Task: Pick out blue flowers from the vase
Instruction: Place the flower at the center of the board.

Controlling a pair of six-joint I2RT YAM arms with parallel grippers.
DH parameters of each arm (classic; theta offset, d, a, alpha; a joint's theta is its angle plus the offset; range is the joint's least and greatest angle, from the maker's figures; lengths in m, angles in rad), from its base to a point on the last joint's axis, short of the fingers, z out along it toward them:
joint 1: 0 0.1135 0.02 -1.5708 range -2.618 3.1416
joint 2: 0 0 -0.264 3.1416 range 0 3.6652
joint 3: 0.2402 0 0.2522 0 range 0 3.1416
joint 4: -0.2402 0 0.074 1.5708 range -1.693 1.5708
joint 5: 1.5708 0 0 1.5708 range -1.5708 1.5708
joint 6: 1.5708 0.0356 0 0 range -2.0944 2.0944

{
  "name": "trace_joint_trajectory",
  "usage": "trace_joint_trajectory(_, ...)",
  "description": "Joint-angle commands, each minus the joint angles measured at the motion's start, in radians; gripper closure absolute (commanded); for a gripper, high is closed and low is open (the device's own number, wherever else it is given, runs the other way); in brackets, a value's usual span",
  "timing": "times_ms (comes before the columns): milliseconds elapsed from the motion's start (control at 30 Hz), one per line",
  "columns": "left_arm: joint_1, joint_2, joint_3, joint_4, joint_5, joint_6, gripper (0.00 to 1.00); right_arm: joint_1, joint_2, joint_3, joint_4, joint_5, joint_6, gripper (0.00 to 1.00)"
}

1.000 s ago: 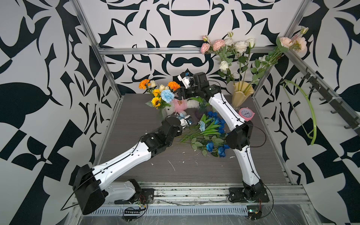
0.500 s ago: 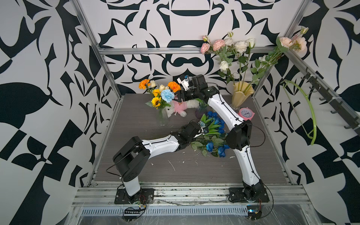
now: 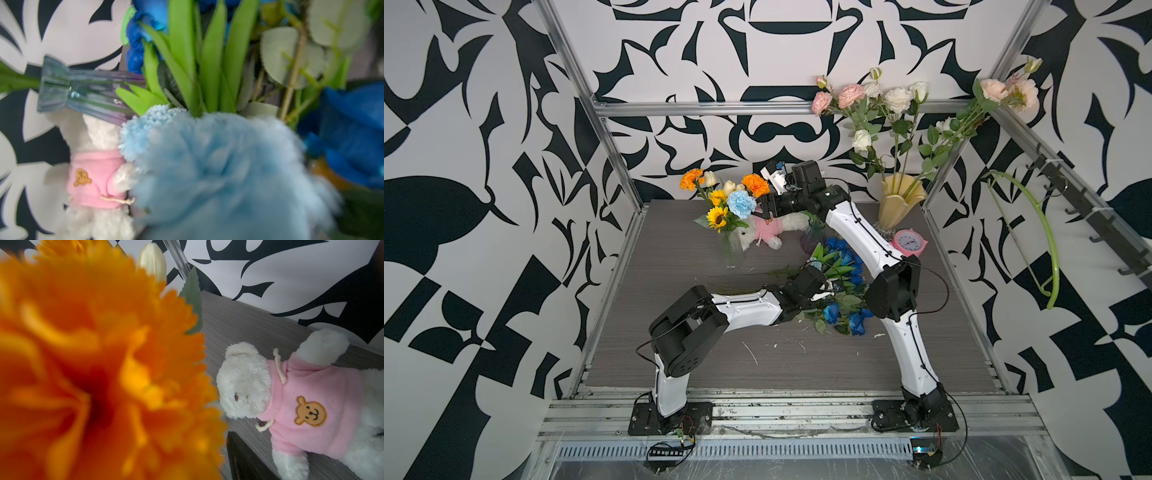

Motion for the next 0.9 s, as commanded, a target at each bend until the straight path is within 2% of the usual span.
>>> trace_joint_trajectory(0,0.009,-0.049,0.012,-0.063,0.104,-0.040,0.44,0.003,-0.041,-0.001,0.038,-0.007,-0.001,0.30)
trace_joint_trajectory(33,0.018,-0.064,0.020,-0.104,0.149,-0.049,0.40,0.003,-0.043,-0.001,0.039,-0.007,-0.001,0.30)
trace_joint_trajectory(167,0.080,-0.106,0.087,-0.292,0.366,-0.114,0.35,0.003,-0.041,-0.003,0.041,-0.004,-0.002,0.30)
trace_joint_trajectory(267,0.125,-0.134,0.127,-0.395,0.465,-0.157,0.33,0.004,-0.041,-0.003,0.041,-0.005,-0.002,0.30)
trace_joint_trajectory(367,0.167,-0.199,0.109,-0.412,0.529,-0.197,0.31,0.004,-0.043,-0.002,0.046,-0.005,0.000,0.30)
trace_joint_trajectory(433,0.188,-0.256,0.069,-0.374,0.520,-0.228,0.31,0.003,-0.041,-0.002,0.048,-0.007,0.002,0.30)
trace_joint_trajectory(600,0.204,-0.417,-0.108,-0.192,0.381,-0.270,0.30,0.003,-0.038,-0.003,0.055,-0.012,0.009,0.30)
trace_joint_trajectory(867,0.304,-0.685,-0.347,0.068,0.263,-0.456,0.29,0.004,-0.036,-0.008,0.060,-0.018,0.012,0.30)
